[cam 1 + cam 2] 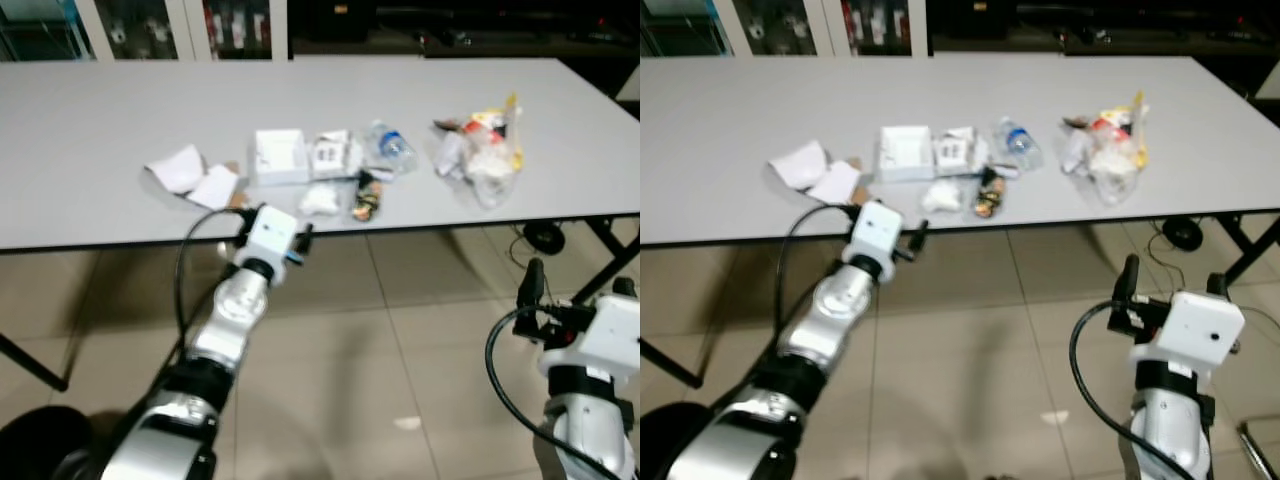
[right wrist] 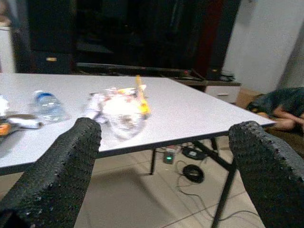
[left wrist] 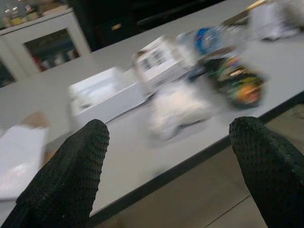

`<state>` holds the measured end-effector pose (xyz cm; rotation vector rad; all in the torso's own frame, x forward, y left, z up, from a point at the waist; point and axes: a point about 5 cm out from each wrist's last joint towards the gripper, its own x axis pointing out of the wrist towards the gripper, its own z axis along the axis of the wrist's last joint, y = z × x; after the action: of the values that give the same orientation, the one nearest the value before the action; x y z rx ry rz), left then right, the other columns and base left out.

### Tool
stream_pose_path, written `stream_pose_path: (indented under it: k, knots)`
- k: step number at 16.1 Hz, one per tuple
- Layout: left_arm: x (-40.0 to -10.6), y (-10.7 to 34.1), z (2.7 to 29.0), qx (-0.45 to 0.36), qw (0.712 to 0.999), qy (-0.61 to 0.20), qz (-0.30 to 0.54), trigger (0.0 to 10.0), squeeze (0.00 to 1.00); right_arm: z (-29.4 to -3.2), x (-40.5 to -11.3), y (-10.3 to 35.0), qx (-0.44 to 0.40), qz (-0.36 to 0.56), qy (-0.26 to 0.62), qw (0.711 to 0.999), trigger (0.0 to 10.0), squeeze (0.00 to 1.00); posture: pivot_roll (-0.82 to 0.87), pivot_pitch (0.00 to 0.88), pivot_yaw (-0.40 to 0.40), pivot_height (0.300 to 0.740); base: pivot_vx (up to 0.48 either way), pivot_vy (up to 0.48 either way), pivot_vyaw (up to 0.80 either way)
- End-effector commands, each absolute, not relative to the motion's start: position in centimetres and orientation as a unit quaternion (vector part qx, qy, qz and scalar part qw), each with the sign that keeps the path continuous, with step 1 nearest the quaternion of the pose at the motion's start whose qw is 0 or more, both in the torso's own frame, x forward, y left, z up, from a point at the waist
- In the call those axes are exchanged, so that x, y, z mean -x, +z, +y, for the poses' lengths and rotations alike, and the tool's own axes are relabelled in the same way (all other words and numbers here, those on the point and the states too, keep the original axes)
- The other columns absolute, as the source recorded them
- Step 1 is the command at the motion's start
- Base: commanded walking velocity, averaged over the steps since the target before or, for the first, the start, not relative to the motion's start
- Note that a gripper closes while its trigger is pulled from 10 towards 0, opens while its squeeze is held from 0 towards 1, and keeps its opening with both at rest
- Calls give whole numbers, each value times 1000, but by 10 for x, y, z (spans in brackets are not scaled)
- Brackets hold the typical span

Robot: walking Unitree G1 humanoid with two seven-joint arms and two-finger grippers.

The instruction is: Picking trash to rubbish bin

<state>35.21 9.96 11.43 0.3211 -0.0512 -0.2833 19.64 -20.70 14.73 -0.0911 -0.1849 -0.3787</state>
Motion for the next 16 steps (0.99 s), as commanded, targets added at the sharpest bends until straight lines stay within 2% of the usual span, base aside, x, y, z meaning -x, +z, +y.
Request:
stream_pose_path:
  k: [1,7,10,15,16]
  knots:
    - [-354,114,105,-164,976,-139,-16,10000,0,-205,-196,145,45,-90,-185,978,10000,0,67,52,-21,740,0,-472,0]
    - [-354,113,105,-166,977,-135,-14,10000,0,-202,-199,146,47,-90,-171,980,10000,0,69,49,-25,740,0,-471,0]
    - [-354,112,105,-158,979,-131,-9,10000,0,-200,-200,146,46,-91,-165,981,10000,0,73,50,-26,740,0,0,0]
    - [-355,114,100,-141,980,-143,-8,10000,0,-199,-201,145,49,-89,-164,981,10000,0,68,49,-21,740,0,0,800]
    - [-355,114,99,-141,980,-143,-7,10000,0,-199,-201,145,48,-89,-165,981,10000,0,68,48,-22,740,0,0,0]
